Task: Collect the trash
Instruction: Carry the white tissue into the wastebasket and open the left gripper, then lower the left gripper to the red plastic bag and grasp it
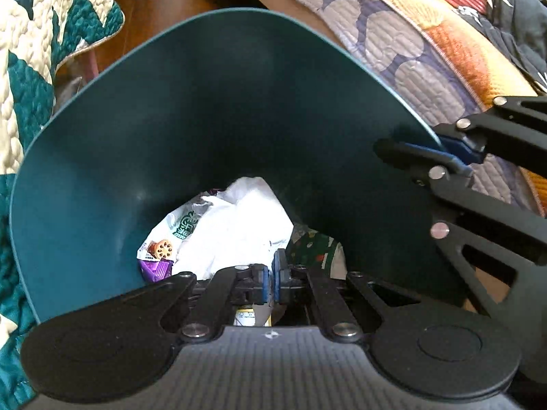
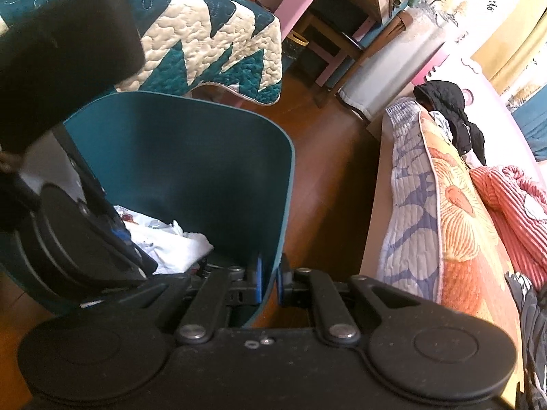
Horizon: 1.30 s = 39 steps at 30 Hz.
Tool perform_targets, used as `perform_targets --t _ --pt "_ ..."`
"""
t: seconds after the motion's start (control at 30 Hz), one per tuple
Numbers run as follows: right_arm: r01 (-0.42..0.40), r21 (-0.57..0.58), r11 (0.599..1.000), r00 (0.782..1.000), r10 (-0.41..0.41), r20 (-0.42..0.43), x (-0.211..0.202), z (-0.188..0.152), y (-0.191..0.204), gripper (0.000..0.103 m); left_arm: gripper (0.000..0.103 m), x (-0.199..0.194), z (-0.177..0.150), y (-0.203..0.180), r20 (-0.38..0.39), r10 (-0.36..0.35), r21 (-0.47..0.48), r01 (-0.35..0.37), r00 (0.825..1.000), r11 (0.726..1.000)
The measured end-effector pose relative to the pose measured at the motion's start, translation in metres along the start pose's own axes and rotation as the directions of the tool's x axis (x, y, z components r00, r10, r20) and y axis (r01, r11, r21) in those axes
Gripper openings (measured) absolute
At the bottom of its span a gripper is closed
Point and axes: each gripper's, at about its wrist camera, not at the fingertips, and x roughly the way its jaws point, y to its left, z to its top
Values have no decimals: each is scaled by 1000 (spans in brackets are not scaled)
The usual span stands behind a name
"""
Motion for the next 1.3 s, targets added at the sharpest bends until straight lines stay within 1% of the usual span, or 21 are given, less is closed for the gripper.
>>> perform_targets --t 0.13,0.2,0.23,0.3,0.33,0.37,0.4,0.43,0.47,0.57,0.63,0.77,0.87,0.97,1.13,1.2,1.23,1.3 --pt "-1 3 1000 1000 1 -1 0 -2 -1 8 6 3 -1 1 -2 19 -14 -19 1000 1000" --pt "0 5 1000 1000 0 -3 1 -3 -2 8 7 4 0 1 -8 15 -23 -15 1000 1000" --pt "-2 7 1000 1000 2 -3 1 -3 -3 8 9 4 0 1 -10 13 -27 -14 1000 1000" --pt "-2 8 1000 1000 2 -5 1 -2 -3 8 17 2 -1 1 -2 20 -28 -20 1000 999" --pt "-4 10 1000 1000 4 -5 1 -2 -4 8 28 0 -1 1 6 25 -25 -25 1000 999" --pt "-5 12 1000 1000 5 -6 1 -2 -4 8 48 -2 -2 1 14 33 -22 -32 999 999" --pt "-6 14 1000 1000 6 -6 2 -2 -5 8 61 -5 -2 1 25 40 -22 -39 999 999" --pt "-6 15 1000 1000 6 -7 2 -2 -5 8 81 -9 -3 1 43 45 -25 -44 998 999" --pt "-7 18 1000 1000 7 -8 3 -2 -6 8 82 -14 -4 1 61 46 -28 -44 997 999" --pt "-11 27 1000 1000 11 -12 4 -1 -8 8 82 -25 -5 1 79 50 -15 -49 996 999" --pt "-10 32 999 1000 11 -15 6 -1 -9 8 82 -37 -8 3 107 53 -6 -53 993 999" --pt "-11 38 999 1000 11 -21 8 -2 -11 8 82 -60 -12 8 140 50 0 -50 989 999" --pt "-13 41 999 1000 13 -23 9 -1 -11 8 82 -83 -19 8 170 34 38 -41 985 998" --pt "-13 48 999 1000 14 -26 10 -2 -12 8 82 -104 -28 5 186 17 96 -36 982 995" --pt "-14 60 998 999 16 -34 13 -3 -16 8 82 -127 -49 -5 178 -57 184 23 982 983" --pt "-15 66 998 999 17 -37 14 -3 -16 8 82 -133 -59 -12 169 -95 225 55 981 973" --pt "-15 66 998 999 18 -38 14 -3 -17 8 82 -134 -64 -18 156 -126 256 83 980 963" --pt "-15 69 997 999 18 -39 15 -3 -17 8 89 -132 -75 -27 139 -163 292 116 977 949"
